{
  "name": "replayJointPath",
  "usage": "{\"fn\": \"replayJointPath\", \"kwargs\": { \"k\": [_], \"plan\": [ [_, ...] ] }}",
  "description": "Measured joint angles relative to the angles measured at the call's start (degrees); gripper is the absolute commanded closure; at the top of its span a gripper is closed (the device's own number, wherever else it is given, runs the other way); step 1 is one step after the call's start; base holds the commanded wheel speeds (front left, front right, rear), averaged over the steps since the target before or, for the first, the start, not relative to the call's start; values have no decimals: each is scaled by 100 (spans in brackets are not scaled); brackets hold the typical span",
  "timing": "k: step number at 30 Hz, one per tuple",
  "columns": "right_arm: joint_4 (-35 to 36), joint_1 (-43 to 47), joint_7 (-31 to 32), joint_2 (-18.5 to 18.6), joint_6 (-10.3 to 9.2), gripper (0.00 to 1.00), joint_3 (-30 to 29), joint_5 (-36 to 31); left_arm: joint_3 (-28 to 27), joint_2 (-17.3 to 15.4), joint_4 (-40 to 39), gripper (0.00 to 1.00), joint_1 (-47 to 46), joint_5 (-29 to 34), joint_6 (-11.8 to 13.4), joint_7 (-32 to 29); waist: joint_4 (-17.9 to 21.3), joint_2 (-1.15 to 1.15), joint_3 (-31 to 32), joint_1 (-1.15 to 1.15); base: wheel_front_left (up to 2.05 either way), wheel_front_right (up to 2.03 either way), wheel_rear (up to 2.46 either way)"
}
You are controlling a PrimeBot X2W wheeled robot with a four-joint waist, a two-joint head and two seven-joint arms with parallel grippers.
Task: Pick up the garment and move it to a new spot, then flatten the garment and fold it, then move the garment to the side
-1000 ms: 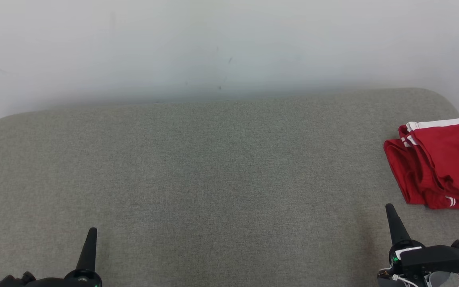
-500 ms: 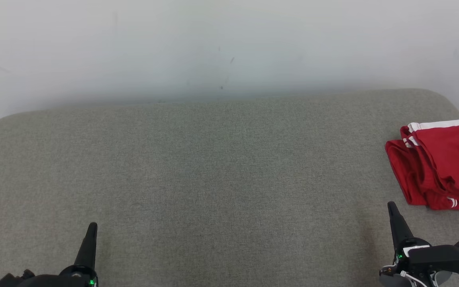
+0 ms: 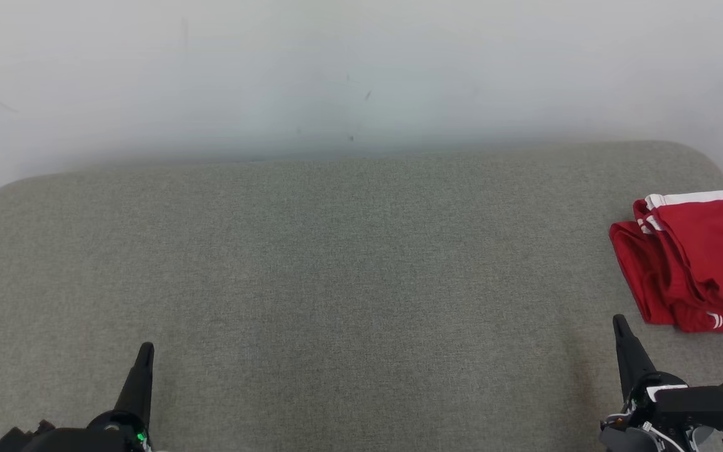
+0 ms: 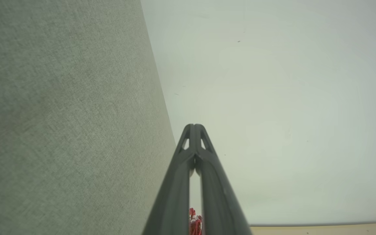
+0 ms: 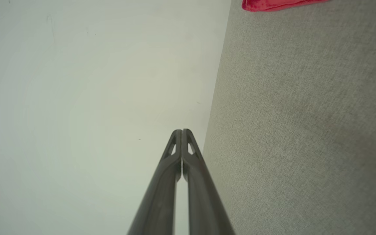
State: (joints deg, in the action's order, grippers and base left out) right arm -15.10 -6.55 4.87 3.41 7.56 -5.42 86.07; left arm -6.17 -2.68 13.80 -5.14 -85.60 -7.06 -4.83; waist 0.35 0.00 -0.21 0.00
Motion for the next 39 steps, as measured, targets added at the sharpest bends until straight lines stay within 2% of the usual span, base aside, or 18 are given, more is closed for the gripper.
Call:
{"fn": "replayJointPath", "kwargs": {
  "k": [18, 39],
  "plan": [
    [107, 2, 168, -48, -1, 100, -113, 631, -29, -3, 23, 100, -79, -669, -36, -172, -35, 0, 3, 0, 0, 0, 0],
    [109, 3, 168, -51, -1, 100, -115, 630, -30, -4, 23, 100, -80, -669, -44, -172, -35, 0, 3, 0, 0, 0, 0]
  ]
}}
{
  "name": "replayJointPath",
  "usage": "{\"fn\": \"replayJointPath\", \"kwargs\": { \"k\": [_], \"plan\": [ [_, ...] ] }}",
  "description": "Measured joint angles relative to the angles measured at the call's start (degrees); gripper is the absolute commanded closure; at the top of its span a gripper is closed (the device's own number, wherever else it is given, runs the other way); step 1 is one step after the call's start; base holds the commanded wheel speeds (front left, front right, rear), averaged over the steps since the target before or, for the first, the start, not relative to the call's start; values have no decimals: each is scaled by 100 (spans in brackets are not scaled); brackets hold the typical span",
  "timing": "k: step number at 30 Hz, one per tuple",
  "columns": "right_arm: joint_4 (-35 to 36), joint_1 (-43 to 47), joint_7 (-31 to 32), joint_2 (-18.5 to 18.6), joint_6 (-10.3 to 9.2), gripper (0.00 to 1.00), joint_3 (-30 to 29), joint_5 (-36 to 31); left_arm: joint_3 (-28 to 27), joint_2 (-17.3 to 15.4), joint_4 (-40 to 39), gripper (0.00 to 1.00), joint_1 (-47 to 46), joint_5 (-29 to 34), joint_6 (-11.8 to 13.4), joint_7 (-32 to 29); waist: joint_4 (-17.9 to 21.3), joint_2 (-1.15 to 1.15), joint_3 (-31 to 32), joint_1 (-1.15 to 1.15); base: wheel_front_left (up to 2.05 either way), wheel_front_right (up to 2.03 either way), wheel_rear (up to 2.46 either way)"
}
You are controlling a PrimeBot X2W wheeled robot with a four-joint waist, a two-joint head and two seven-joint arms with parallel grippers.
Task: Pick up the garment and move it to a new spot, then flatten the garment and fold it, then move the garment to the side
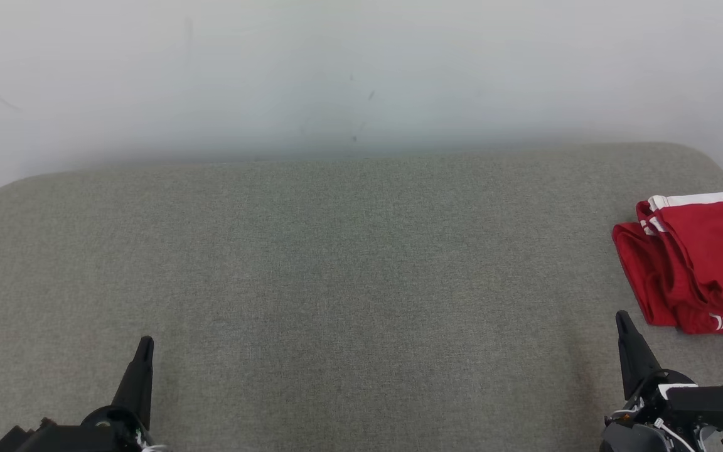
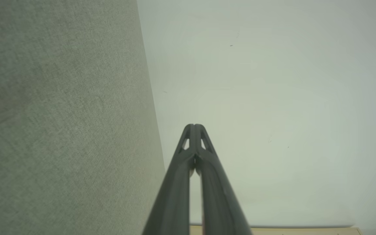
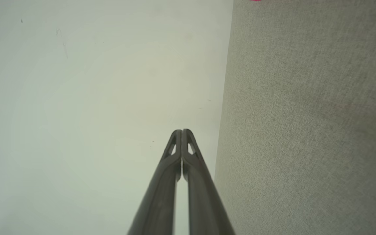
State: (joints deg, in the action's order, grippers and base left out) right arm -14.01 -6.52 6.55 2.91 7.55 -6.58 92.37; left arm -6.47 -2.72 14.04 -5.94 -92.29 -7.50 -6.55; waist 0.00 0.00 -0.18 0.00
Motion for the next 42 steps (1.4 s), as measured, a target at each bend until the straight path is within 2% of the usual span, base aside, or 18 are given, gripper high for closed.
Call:
{"fn": "replayJointPath", "kwargs": {
  "k": [42],
  "plan": [
    [0, 1, 0, -1, 0, 100, 0, 1, 0, 0, 0, 100, -1, 0, 0, 0, 0, 0, 0, 0, 0, 0, 0]
  ]
}}
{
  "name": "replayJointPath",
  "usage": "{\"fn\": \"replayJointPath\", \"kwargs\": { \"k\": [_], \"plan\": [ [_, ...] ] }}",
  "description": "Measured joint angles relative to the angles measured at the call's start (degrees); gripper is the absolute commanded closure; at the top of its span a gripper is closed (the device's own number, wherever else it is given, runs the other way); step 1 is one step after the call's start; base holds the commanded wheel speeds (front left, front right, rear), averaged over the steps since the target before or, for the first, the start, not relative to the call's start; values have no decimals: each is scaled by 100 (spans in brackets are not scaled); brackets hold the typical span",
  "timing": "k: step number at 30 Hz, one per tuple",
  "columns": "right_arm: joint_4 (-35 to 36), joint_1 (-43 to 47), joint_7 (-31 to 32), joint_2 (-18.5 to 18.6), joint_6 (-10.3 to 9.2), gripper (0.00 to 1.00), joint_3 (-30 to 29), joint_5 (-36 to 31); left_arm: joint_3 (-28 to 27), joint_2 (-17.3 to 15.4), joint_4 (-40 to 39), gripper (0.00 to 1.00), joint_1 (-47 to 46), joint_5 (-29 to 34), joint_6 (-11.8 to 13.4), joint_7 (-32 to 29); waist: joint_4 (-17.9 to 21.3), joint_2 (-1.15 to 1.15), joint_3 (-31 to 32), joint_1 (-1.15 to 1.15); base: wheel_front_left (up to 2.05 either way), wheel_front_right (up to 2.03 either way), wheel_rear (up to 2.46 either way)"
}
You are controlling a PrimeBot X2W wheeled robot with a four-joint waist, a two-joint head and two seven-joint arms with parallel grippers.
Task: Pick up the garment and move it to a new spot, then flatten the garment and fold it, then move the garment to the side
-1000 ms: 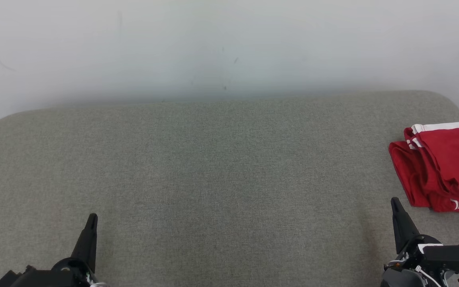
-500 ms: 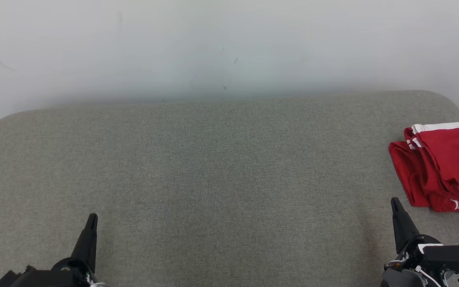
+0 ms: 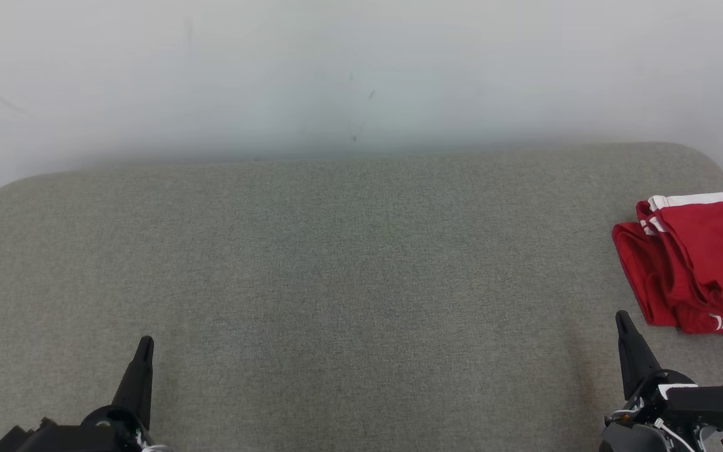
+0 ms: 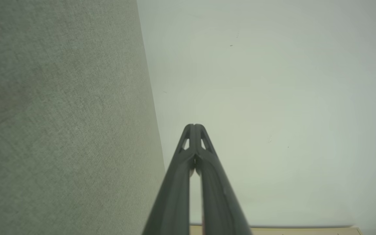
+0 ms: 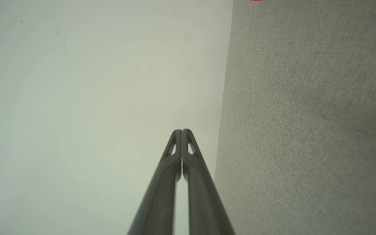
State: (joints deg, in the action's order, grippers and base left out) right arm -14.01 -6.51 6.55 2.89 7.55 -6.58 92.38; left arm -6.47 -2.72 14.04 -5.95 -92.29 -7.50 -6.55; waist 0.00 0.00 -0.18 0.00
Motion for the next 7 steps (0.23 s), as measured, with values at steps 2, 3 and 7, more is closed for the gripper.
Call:
{"fn": "replayJointPath", "kwargs": {
  "k": [2, 3, 7],
  "plan": [
    [0, 0, 0, 0, 0, 100, 0, 0, 0, 0, 0, 100, 0, 0, 0, 0, 0, 0, 0, 0, 0, 0, 0],
    [0, 0, 0, 0, 0, 100, 0, 0, 0, 0, 0, 100, 0, 0, 0, 0, 0, 0, 0, 0, 0, 0, 0],
    [0, 1, 0, 0, 0, 100, 0, -1, 0, 0, 0, 100, 0, 0, 0, 0, 0, 0, 0, 0, 0, 0, 0]
  ]
}}
